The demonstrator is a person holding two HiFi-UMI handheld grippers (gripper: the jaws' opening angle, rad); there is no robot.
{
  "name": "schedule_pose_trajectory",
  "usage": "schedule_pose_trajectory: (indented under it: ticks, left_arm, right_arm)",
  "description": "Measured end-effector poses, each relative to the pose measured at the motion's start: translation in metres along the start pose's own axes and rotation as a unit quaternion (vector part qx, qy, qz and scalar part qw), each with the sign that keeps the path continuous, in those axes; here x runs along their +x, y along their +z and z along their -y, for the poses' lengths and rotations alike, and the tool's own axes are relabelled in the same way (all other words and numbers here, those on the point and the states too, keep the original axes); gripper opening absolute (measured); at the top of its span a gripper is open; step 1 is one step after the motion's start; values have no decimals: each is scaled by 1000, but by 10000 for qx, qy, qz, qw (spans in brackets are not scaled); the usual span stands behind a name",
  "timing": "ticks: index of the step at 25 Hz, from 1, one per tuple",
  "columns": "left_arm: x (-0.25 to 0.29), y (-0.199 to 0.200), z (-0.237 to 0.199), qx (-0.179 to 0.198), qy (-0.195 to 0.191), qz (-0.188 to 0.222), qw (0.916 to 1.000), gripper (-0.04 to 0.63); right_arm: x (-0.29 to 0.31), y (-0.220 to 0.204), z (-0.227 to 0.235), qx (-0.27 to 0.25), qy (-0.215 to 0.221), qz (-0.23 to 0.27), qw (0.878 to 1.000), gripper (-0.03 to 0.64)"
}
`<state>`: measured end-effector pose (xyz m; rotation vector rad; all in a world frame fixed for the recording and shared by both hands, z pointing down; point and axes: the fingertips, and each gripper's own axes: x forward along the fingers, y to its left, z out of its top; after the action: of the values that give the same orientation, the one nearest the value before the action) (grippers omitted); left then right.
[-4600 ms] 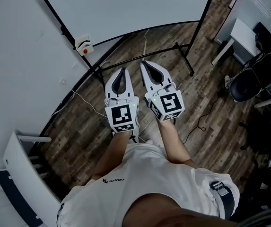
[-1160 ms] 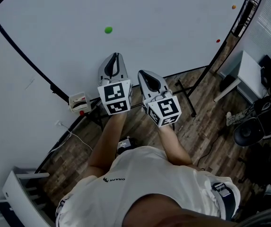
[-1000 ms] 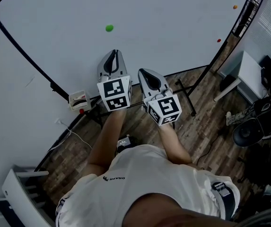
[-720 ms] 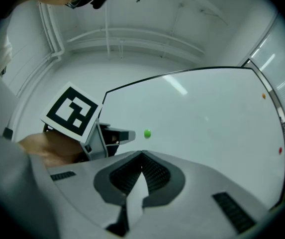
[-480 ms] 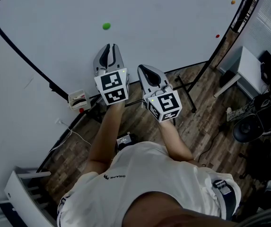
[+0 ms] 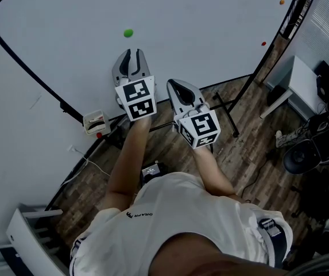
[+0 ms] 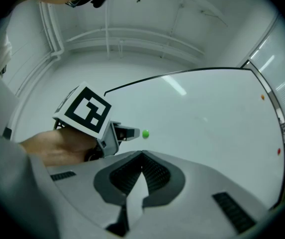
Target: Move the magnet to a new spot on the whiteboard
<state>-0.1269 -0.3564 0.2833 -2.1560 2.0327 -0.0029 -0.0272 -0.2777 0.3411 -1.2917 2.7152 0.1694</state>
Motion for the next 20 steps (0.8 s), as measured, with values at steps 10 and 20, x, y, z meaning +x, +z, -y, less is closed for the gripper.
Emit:
schedule_pose_trajectory:
  ticks: [10,20]
  left_arm:
    - [18,-2,-9,198,268,-98,9994,91]
    - [32,0,-18,-234,503,-43,9984,99]
  right_arm:
    - [1,-5,1,53,25,-17,10000,14]
    - [4,-7,5,83,12,-36,10000,14]
